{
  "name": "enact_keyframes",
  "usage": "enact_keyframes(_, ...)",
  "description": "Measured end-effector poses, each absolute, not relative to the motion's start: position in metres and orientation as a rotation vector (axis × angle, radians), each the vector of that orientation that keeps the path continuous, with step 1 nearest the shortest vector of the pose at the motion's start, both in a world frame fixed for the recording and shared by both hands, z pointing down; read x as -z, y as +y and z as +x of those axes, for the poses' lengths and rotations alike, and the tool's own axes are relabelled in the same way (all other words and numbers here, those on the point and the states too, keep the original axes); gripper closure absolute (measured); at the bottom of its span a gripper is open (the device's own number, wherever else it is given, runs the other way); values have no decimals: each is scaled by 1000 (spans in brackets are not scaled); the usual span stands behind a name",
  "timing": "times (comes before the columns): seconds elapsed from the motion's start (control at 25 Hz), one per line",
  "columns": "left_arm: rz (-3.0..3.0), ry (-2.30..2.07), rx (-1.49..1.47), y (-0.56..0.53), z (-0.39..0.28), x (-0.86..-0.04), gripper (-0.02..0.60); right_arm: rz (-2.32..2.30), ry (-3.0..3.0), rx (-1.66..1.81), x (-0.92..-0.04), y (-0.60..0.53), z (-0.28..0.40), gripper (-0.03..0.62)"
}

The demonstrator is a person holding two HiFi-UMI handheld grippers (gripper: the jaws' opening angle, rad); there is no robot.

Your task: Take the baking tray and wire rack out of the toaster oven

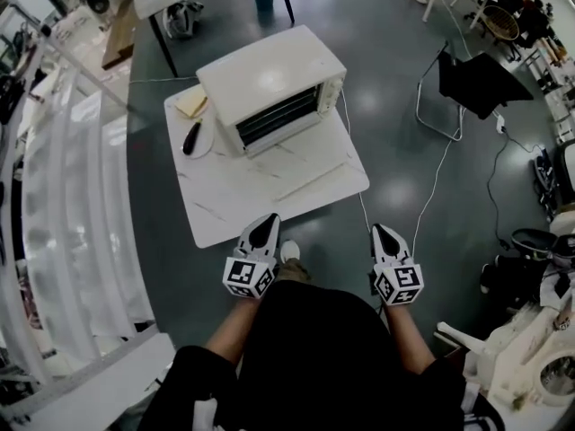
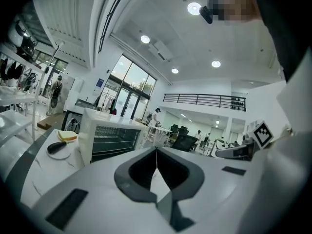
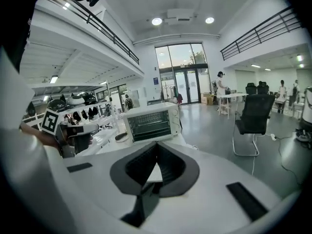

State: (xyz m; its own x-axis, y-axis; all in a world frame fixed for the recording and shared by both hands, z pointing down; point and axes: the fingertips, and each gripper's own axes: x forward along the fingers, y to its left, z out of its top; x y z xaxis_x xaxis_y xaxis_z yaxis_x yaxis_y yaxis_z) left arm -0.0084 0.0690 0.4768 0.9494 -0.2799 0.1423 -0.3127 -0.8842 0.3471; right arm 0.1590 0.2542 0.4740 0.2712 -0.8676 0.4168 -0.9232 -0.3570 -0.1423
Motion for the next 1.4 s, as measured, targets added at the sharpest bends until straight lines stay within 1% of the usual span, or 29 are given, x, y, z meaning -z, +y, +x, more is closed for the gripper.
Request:
enact_keyframes(0.2,2747,-451,-105,26,8,-466,561,2348,-1762,-569,-458,188,170,571)
enact_keyframes(0.44,2750,-502,-91,-3,24,-464,561,2300,-1817,-536,-456,137,183,571)
enact_keyframes(0.72,2701,-632,-111,-22,46,-477,561,2249,-1892,-540,-460,87,222,571)
enact_keyframes(0.92,2636,-805,-122,-44,69,-490,561,2156,-2027,-597,-482,44,256,571)
enact_keyframes(1.16,2376,-972,-53,-64,97,-525,561,2068,-2149,-813,-514,1,305,571)
enact_keyframes(1.4,2202,-1082,-5,-94,126,-565,561,1848,-2220,-881,-551,-31,309,571)
